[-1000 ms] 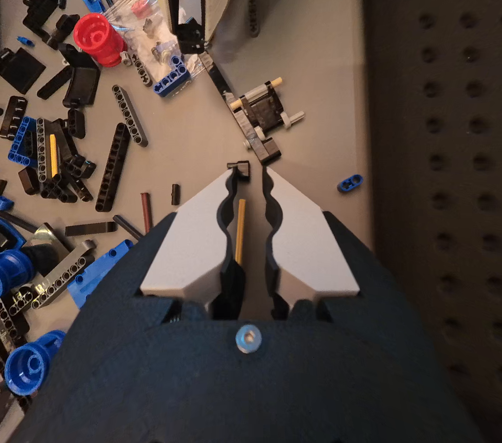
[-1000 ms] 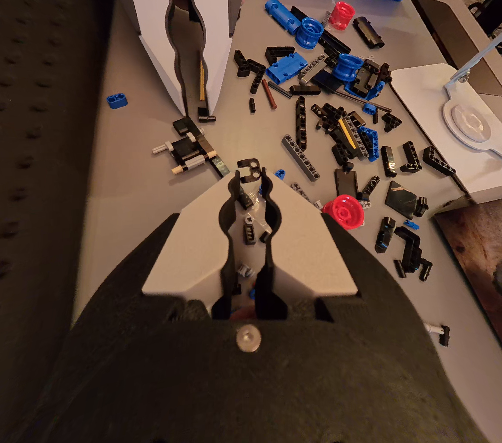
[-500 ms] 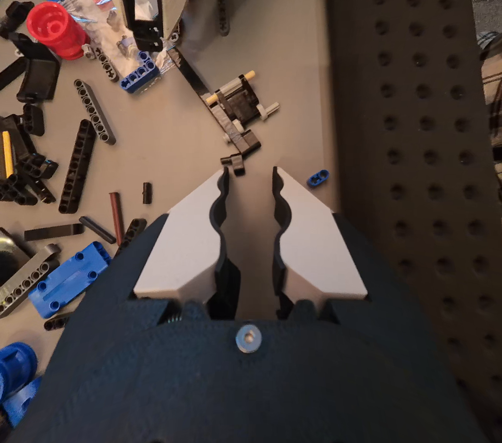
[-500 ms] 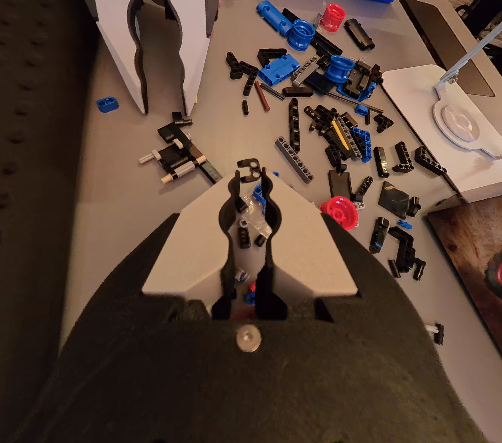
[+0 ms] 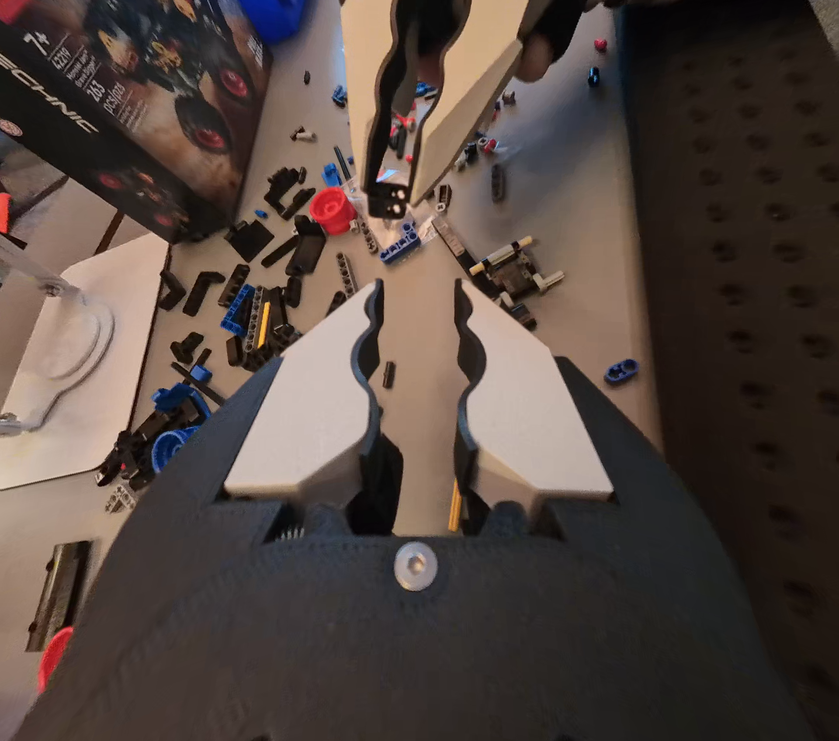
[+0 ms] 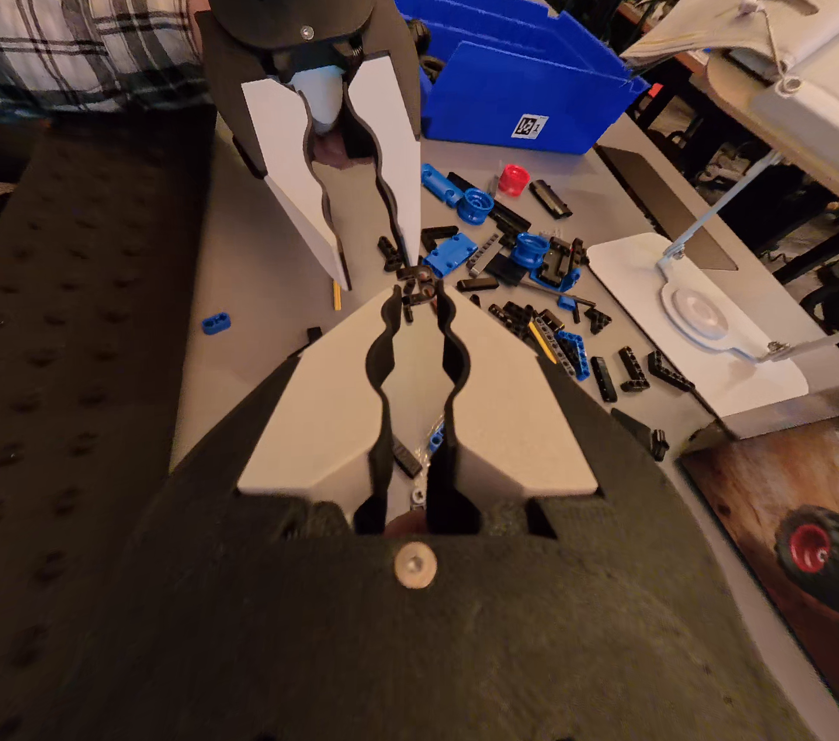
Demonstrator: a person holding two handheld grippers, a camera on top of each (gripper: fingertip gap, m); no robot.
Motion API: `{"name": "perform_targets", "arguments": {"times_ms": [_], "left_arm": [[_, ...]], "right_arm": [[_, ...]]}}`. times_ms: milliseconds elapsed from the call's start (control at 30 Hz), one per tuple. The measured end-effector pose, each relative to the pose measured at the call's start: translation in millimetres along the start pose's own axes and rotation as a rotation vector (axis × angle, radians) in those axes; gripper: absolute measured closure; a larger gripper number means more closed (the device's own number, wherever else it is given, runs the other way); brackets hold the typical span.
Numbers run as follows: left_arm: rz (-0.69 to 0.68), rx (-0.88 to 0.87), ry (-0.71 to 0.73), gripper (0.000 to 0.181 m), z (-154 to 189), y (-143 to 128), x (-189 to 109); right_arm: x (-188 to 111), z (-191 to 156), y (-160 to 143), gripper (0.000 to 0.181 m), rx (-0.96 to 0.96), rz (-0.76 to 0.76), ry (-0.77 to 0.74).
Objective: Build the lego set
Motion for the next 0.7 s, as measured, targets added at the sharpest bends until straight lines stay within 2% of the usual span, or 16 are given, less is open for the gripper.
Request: {"name": "perform_targets", "arguments": {"times_ms": [367, 500, 700], "left_arm": [[0.153, -0.268, -0.099, 0.153, -9.3, 10.5, -0.4], [0.249, -0.376, -0.175, 0.161, -12.6, 16.0, -4.6], [0.295, -0.434, -0.222, 0.177, -15.8, 15.0, -6.3]], "right_arm": [[3.9, -10.2, 14.3, 0.167, -0.251, -0.023, -0.182], [6.7, -16.5, 20.7, 0.168, -0.352, -0.031, -0.247], [7.3, -19.4, 26.6, 0.168, -0.436, -0.028, -0.335]]}}
Point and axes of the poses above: each gripper's, where its closed fingertips meet, x out along the fingers, y out of its top, z = x × y across the jaws, the point moved 8 cm from there along -x, back along the fingers, and after that the axes turned 6 degrees about -x, right-handed, at the moved point
